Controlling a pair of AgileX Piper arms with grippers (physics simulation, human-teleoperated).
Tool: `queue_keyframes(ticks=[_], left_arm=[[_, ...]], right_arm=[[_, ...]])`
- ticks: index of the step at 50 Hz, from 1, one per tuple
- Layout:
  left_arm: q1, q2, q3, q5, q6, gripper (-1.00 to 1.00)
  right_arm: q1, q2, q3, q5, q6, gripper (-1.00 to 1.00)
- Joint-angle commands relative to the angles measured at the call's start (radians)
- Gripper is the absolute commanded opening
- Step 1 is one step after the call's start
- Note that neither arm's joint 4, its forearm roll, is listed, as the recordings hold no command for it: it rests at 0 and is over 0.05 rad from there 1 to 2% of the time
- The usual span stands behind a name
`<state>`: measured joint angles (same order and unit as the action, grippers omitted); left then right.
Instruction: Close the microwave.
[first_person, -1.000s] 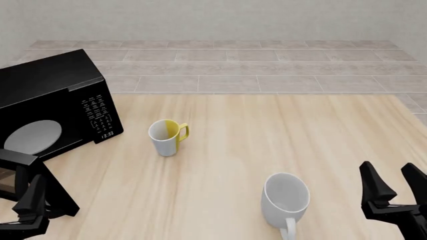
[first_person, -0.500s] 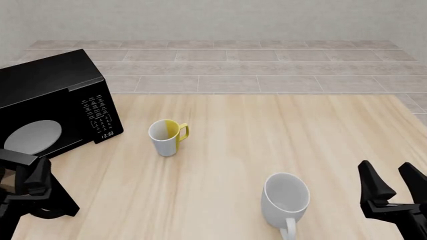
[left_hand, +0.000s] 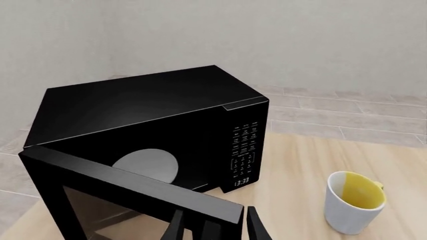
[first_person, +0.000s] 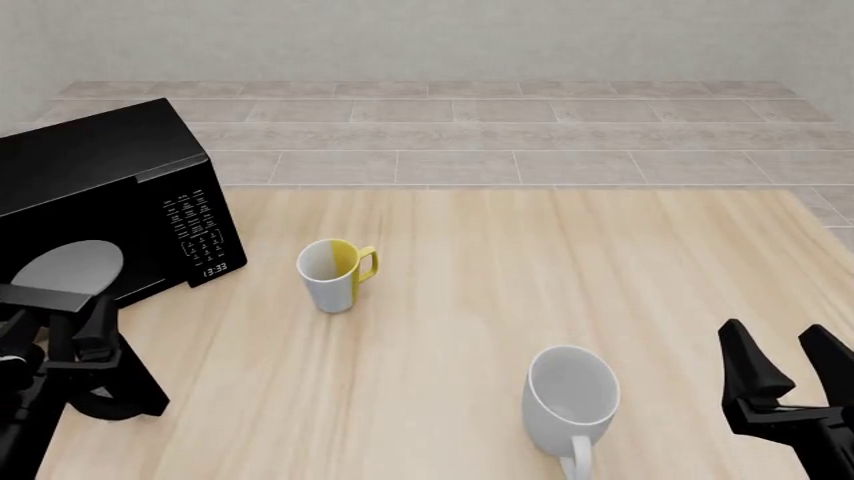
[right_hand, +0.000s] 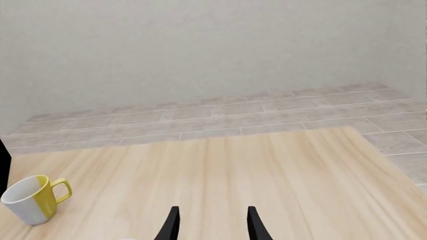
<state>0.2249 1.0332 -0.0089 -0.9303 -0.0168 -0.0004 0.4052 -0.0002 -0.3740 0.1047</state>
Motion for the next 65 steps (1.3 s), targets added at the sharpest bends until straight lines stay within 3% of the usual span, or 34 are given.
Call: queue_keyframes(ticks=[1,13,30,49,65], left_arm=[[0.006,0.155,-0.009,-0.036,-0.001,1.00],[0.006,0.075,-0.076,0.075,0.011,1.00],[-0.020,0.120,-0.136,0.074,0.044,1.00],[-0.024,0.040,-0.297,0.267,0.033,1.00],[-0.029,0.103,-0.380,0.272,0.080,1.00]], right_arm=[[-0.002,0.003,0.000,-0.002,0.003,1.00],[-0.003,0.072,0.000,-0.060,0.009,1.00],[-0.003,0.091,0.000,-0.079,0.012,1.00],[0.005,0.144,0.000,-0.127,0.015,1.00],[0.002,0.162,0.000,-0.141,0.018,1.00]])
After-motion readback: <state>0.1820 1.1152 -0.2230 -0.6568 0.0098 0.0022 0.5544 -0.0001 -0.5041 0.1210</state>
